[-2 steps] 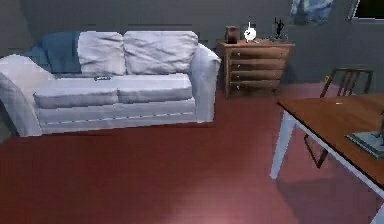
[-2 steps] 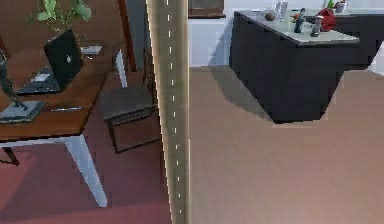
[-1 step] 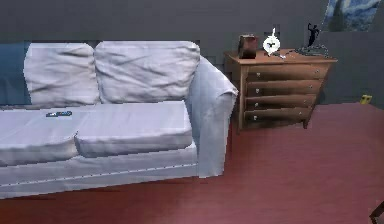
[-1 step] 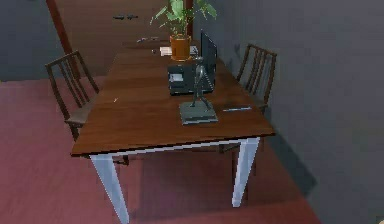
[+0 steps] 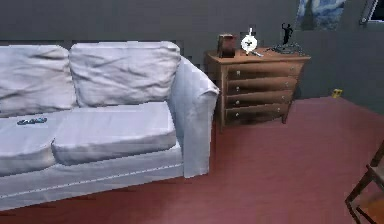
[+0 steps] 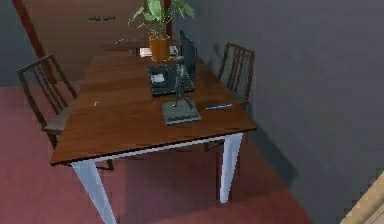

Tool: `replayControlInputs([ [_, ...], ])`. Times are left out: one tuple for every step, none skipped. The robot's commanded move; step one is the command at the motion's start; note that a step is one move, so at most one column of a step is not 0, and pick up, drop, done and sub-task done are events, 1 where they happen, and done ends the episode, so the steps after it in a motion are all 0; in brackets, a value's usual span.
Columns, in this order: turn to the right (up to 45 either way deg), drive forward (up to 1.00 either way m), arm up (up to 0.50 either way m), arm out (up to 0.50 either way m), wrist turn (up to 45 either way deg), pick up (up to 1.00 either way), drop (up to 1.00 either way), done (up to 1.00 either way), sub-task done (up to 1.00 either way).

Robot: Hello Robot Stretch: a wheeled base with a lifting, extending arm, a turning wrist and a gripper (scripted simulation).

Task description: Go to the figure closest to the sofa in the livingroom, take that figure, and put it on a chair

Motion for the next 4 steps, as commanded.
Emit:
replayControlInputs([
  [0.0,0.7,0.0,0.0,0.0,0.0,0.0,0.0,0.0],
  [36.0,0.0,0.0,0.0,0.0,0.0,0.0,0.0,0.0],
  [0.0,0.75,0.0,0.0,0.0,0.0,0.0,0.0,0.0],
  [9.0,0.0,0.0,0.0,0.0,0.0,0.0,0.0,0.0],
])
